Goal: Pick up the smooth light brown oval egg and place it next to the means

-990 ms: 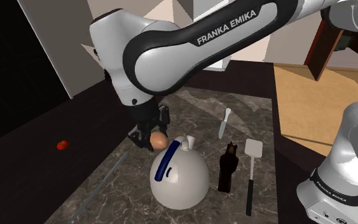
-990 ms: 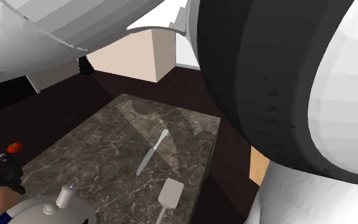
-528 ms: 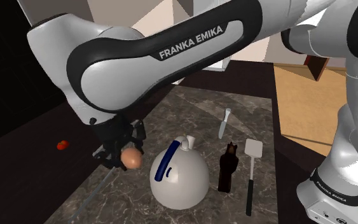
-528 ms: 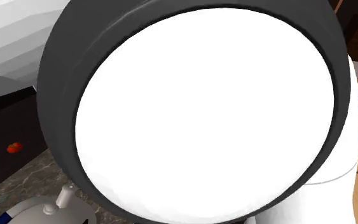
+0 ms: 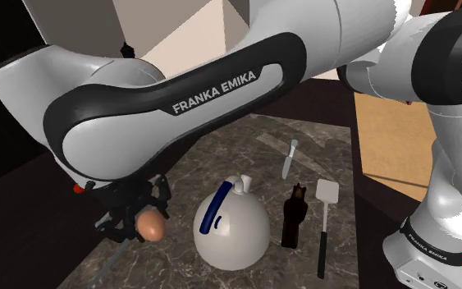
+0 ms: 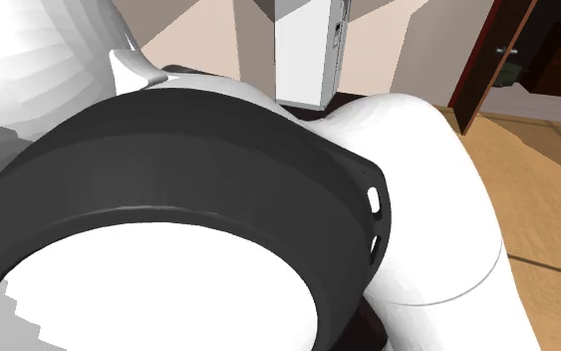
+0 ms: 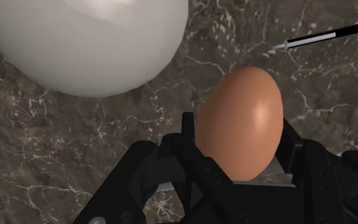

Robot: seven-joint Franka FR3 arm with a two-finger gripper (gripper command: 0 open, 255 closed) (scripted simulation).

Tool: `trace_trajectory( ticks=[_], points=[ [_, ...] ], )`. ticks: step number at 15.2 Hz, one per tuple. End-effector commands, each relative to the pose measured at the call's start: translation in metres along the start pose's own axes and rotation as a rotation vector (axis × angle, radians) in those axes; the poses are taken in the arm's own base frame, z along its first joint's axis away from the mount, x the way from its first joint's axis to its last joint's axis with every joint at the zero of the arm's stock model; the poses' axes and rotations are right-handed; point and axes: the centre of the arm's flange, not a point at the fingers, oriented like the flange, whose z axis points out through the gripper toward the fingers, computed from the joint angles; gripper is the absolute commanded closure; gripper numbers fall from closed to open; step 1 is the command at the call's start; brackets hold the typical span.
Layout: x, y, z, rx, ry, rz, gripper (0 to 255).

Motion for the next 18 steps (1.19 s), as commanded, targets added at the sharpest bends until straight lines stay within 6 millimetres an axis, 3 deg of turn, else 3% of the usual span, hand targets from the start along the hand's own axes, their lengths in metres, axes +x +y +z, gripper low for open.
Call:
trace_trajectory(
  ticks=[1,16,18],
  points=[
    [0.001,-0.002,0.01,0.0,0.001,0.0,255],
    [0.008,-0.011,0.091,0.0,0.001,0.0,255],
    [0.008,-0.011,0.091,0.0,0.001,0.0,255]
  ],
)
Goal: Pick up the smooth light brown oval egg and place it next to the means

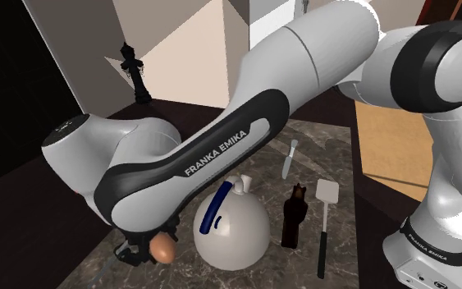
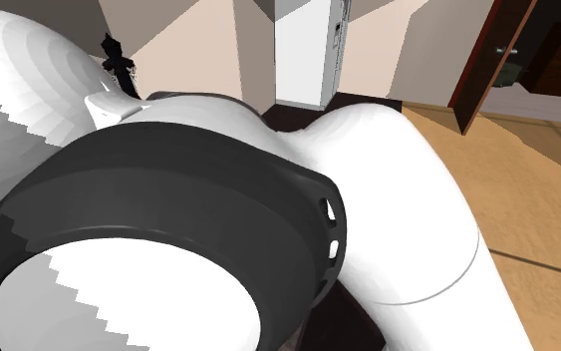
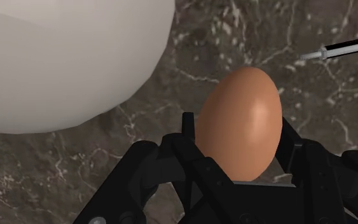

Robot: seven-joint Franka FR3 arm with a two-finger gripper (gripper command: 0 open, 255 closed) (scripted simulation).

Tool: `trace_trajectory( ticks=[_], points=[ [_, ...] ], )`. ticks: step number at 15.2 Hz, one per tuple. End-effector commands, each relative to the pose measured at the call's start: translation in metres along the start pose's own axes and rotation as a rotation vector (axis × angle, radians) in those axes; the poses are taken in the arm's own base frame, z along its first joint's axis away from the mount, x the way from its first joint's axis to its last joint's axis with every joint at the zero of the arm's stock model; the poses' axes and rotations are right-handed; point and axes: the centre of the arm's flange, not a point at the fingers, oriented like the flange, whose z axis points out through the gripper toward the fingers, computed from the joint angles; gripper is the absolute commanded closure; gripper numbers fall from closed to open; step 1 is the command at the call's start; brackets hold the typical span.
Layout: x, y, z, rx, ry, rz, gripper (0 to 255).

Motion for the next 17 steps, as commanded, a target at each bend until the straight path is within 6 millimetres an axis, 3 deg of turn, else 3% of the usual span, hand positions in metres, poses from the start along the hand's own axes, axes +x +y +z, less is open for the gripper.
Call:
trace_trajectory(
  ticks=[1,6,7,12,16,17],
  points=[
    [0.001,0.0,0.001,0.001,0.001,0.0,255],
    [0.001,0.0,0.001,0.001,0.001,0.0,255],
    [0.001,0.0,0.001,0.001,0.001,0.0,0],
    [0.001,-0.001,0.001,0.001,0.001,0.0,0],
    [0.001,0.0,-0.049,0.001,0.001,0.0,0],
    [0.001,0.0,-0.049,0.001,0.001,0.0,0]
  ],
)
